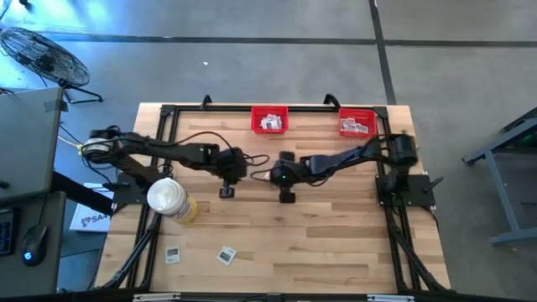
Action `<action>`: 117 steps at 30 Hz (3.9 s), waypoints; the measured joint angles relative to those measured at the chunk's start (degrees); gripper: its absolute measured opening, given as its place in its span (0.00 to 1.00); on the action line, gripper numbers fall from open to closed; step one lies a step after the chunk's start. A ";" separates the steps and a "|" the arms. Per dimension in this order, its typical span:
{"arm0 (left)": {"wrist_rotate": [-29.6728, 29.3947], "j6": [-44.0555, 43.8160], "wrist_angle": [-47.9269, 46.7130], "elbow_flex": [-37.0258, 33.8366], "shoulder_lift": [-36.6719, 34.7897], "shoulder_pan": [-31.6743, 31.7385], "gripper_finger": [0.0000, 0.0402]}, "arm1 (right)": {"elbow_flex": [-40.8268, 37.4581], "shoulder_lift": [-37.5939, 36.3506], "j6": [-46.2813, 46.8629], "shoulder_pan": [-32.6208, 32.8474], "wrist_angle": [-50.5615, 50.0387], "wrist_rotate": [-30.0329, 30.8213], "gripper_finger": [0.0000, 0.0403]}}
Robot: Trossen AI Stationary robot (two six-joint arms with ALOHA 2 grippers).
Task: Pick & Place First Aid Supplies
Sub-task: Put the ointment pack into the right red bin, then put the towelette pack into the left red bin
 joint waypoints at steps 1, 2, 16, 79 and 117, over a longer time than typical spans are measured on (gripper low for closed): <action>0.09 -0.56 -0.42 -0.58 -1.04 0.00 0.11 | 0.20 -2.23 1.05 0.24 -2.61 2.23 0.00; 0.19 -1.19 0.13 -1.10 -1.64 0.00 0.11 | 0.29 -4.88 2.37 0.32 -5.89 4.10 0.00; -2.86 -1.87 20.95 -10.61 -2.63 0.00 0.11 | 0.34 -27.34 26.52 -17.84 -47.10 20.46 0.00; -1.73 -29.15 -5.03 9.78 -2.83 -38.74 0.11 | -25.56 -32.58 17.02 8.56 18.92 2.37 0.32; -9.37 -22.73 -3.12 21.92 27.55 -36.27 0.11 | -23.61 -19.28 14.22 27.68 32.78 8.05 0.32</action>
